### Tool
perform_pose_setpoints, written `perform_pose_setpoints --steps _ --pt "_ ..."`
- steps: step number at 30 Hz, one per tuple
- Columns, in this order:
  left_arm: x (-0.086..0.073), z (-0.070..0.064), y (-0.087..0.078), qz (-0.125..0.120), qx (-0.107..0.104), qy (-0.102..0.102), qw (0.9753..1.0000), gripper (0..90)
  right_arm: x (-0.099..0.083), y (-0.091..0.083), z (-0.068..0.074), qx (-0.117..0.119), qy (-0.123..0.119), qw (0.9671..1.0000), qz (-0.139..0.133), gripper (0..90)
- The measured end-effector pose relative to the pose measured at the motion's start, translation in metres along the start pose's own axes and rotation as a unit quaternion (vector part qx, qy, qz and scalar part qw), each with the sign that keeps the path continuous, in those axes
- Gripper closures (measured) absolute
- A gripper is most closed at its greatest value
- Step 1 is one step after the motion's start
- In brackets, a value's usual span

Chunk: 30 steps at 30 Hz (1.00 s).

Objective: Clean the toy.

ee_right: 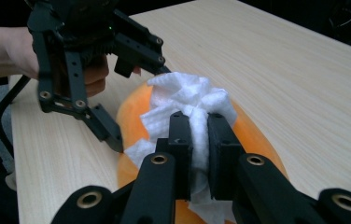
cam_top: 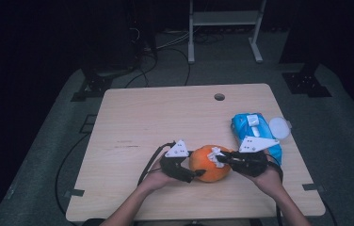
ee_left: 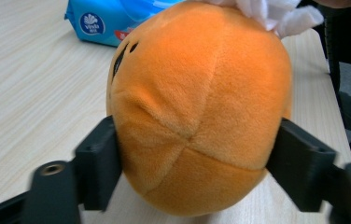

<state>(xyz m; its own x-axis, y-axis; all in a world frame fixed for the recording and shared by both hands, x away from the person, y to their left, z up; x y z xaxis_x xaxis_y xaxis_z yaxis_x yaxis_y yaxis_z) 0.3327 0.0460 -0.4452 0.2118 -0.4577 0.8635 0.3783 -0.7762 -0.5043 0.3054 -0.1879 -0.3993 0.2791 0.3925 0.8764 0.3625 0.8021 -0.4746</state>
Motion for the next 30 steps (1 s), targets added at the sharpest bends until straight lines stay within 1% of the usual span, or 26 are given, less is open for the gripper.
perform_pose_setpoints --steps 2,3,4,5,6,7,8,9,11,12,13,14,16,17,18,20,21,23,25,26,27,28,29,30 --pt "0.002 -0.001 0.0 -0.006 0.001 -0.007 1.0 33.0 0.002 -0.001 0.002 0.002 -0.001 1.0 -0.007 81.0" --pt "0.002 -0.001 0.0 -0.009 0.0 -0.01 0.9999 33.8 0.002 -0.001 0.003 0.0 -0.004 1.0 -0.005 81.0" --pt "0.003 0.0 -0.002 -0.017 -0.006 -0.026 0.9995 34.2 0.002 -0.001 0.002 -0.004 -0.004 1.0 -0.005 81.0" --pt "0.004 0.002 -0.004 -0.03 -0.018 -0.05 0.9981 34.3 0.003 -0.002 0.001 -0.005 -0.002 0.9999 -0.01 81.1" --pt "0.007 0.004 -0.007 -0.048 -0.026 -0.064 0.9965 34.4 0.005 -0.004 0.0 -0.004 0.004 0.9998 -0.017 81.2" --pt "0.011 0.005 -0.01 -0.059 -0.027 -0.066 0.9958 34.4 0.008 -0.006 -0.001 -0.003 0.01 0.9995 -0.029 81.3" --pt "0.016 0.003 -0.013 -0.064 -0.013 -0.048 0.9967 34.4 0.012 -0.009 0.001 -0.003 0.009 0.9991 -0.04 81.4" --pt "0.019 0.0 -0.015 -0.066 -0.001 -0.035 0.9972 34.6 0.019 -0.01 0.006 -0.001 0.001 0.9989 -0.048 81.5" --pt "0.022 -0.003 -0.017 -0.072 0.006 -0.027 0.997 35.2 0.028 -0.008 0.016 0.002 -0.021 0.9984 -0.052 81.5" --pt "0.022 -0.003 -0.018 -0.076 0.008 -0.027 0.9967 35.7 0.03 -0.006 0.02 0.002 -0.03 0.9983 -0.05 81.5" --pt "0.022 -0.002 -0.021 -0.08 0.011 -0.026 0.9963 36.0 0.032 -0.006 0.022 -0.004 -0.039 0.9981 -0.048 81.5" --pt "0.022 -0.001 -0.024 -0.084 0.01 -0.032 0.9959 36.2 0.033 -0.006 0.022 -0.01 -0.046 0.9979 -0.044 81.5" --pt "0.024 0.0 -0.03 -0.09 0.011 -0.037 0.9952 36.3 0.03 -0.009 0.016 -0.006 -0.032 0.9983 -0.049 81.6" --pt "0.024 -0.001 -0.032 -0.088 0.015 -0.035 0.9954 36.3 0.028 -0.009 0.013 -0.002 -0.021 0.9984 -0.051 81.6" --pt "0.025 -0.002 -0.034 -0.083 0.02 -0.028 0.9959 36.3 0.027 -0.008 0.012 -0.001 -0.017 0.9985 -0.051 81.6" --pt "0.024 -0.004 -0.035 -0.072 0.028 -0.02 0.9968 36.2 0.026 -0.004 0.015 -0.005 -0.023 0.9987 -0.045 81.6" --pt "0.023 -0.004 -0.035 -0.069 0.028 -0.02 0.9971 36.2 0.025 -0.003 0.016 -0.007 -0.027 0.9989 -0.037 81.6" --pt "0.021 -0.003 -0.033 -0.056 0.029 -0.023 0.9977 36.0 0.022 0.0 0.014 -0.007 -0.027 0.9992 -0.028 81.6" --pt "0.017 -0.003 -0.026 -0.035 0.037 -0.016 0.9986 35.3 0.015 0.004 0.008 -0.005 -0.013 0.9997 -0.019 81.6" --pt "0.014 -0.002 -0.022 -0.024 0.041 -0.013 0.9988 34.5 0.01 0.007 0.004 -0.009 -0.007 0.9999 -0.008 81.6" --pt "0.012 0.0 -0.019 -0.029 0.036 -0.021 0.9987 33.9 0.004 0.01 0.0 -0.017 -0.004 0.9998 0.007 81.6" --pt "0.012 0.0 -0.017 -0.03 0.037 -0.025 0.9985 33.6 0.0 0.012 -0.003 -0.017 0.003 0.9998 0.012 81.6" --pt "0.013 0.0 -0.015 -0.032 0.041 -0.025 0.9983 33.1 -0.002 0.012 -0.006 -0.015 0.013 0.9998 0.01 81.6" --pt "0.014 -0.001 -0.014 -0.031 0.045 -0.025 0.9982 32.5 0.0 0.012 -0.006 -0.02 0.011 0.9997 0.011 81.7"
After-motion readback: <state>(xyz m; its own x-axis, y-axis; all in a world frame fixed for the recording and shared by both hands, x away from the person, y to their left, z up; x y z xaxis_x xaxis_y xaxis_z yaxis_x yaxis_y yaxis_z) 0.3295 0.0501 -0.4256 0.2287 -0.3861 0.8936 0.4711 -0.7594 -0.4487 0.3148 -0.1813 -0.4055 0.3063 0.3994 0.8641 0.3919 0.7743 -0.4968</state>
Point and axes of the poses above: each handheld gripper's, and its own axes: y roughly forward along the jaws, x roughly out of its top, z roughly to its left, the point moved 2 cm from there along y, roughly forward along the jaws, and after that the axes turned 7 degrees about x, right-handed, at the moved point
